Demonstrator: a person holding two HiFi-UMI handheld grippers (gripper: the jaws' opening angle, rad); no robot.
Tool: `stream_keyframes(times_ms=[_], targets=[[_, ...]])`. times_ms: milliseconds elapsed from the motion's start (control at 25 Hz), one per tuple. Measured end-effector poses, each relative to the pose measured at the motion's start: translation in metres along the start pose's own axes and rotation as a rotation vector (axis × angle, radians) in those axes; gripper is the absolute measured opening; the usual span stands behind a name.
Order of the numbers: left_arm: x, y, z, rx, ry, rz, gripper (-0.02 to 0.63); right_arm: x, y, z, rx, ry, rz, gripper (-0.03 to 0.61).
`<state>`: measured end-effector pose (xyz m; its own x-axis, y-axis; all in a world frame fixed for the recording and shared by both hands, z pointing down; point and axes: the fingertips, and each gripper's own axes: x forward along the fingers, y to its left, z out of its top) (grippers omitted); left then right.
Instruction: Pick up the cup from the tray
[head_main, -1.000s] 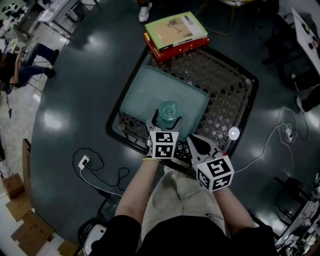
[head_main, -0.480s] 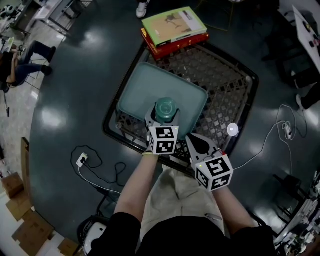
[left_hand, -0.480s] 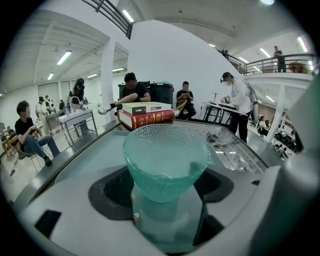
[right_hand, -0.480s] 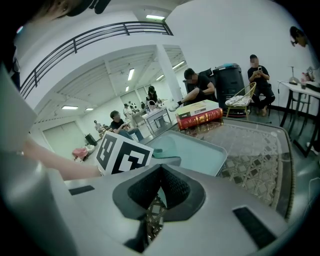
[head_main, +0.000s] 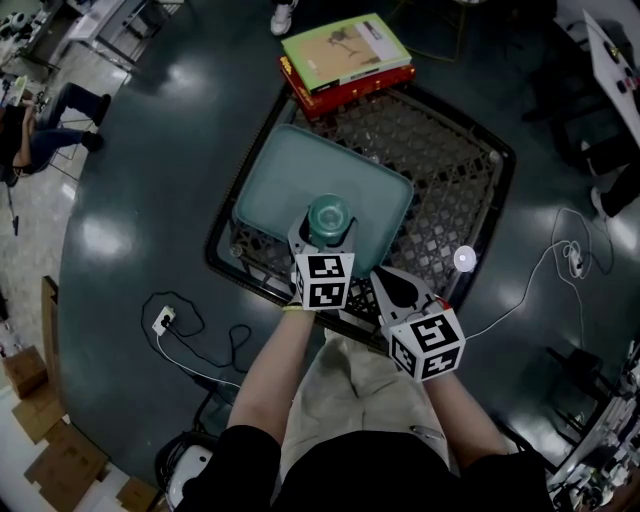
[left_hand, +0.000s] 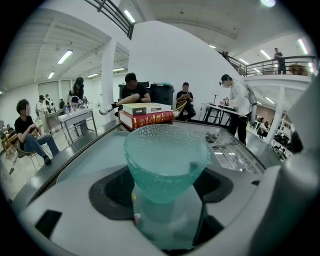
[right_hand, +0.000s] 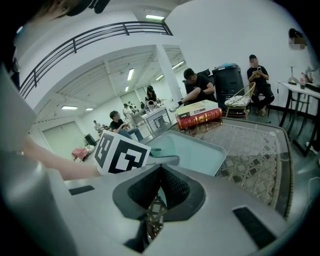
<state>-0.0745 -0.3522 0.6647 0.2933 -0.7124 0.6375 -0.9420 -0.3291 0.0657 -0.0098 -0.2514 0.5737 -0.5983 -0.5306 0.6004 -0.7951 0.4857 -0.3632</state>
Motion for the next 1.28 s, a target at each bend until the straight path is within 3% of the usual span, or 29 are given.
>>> stream_keyframes(times_ms=[1280], targets=[[-0.108, -0.015, 0.013, -0.085, -0.067, 0.019, 0.364, -0.03, 0.028, 0.008, -0.054, -0.061, -0.001, 0.009]])
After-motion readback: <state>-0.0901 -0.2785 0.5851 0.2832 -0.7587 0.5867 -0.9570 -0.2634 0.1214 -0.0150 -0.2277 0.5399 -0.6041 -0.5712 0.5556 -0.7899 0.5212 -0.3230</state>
